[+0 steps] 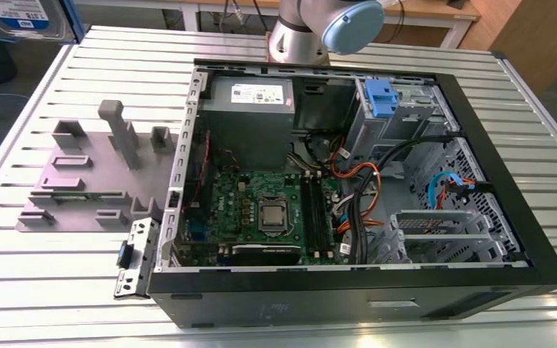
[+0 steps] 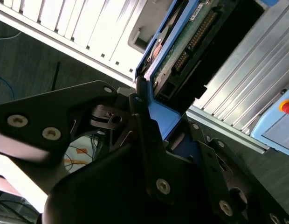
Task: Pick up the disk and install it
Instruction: 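Pick up the disk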
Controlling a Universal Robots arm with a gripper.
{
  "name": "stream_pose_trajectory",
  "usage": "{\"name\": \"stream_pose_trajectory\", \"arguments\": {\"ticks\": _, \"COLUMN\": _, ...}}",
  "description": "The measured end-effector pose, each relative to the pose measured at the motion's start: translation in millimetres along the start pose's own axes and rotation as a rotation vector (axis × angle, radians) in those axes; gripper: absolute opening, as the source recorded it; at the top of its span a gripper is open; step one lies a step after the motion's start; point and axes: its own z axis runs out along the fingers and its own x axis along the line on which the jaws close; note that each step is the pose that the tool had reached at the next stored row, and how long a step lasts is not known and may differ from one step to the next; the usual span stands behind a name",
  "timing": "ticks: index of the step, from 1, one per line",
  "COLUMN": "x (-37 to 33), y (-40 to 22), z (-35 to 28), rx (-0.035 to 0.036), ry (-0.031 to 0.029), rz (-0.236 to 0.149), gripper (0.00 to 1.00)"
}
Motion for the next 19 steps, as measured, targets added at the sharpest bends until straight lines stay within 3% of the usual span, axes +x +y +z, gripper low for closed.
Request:
{"name": "stream_pose_trajectory", "arguments": {"ticks": 14, "x": 0.2, "y": 0.1, "z": -1.6, "rx": 0.0001, "ry": -0.0001, "rz": 0.000, "gripper": 0.37}}
{"name": "stream_pose_trajectory", "arguments": {"ticks": 19, "x": 4.1, "y": 0.0, "z": -1.6, "rx": 0.0001, "ry": 0.0000, "rz": 0.000, "gripper": 0.37}}
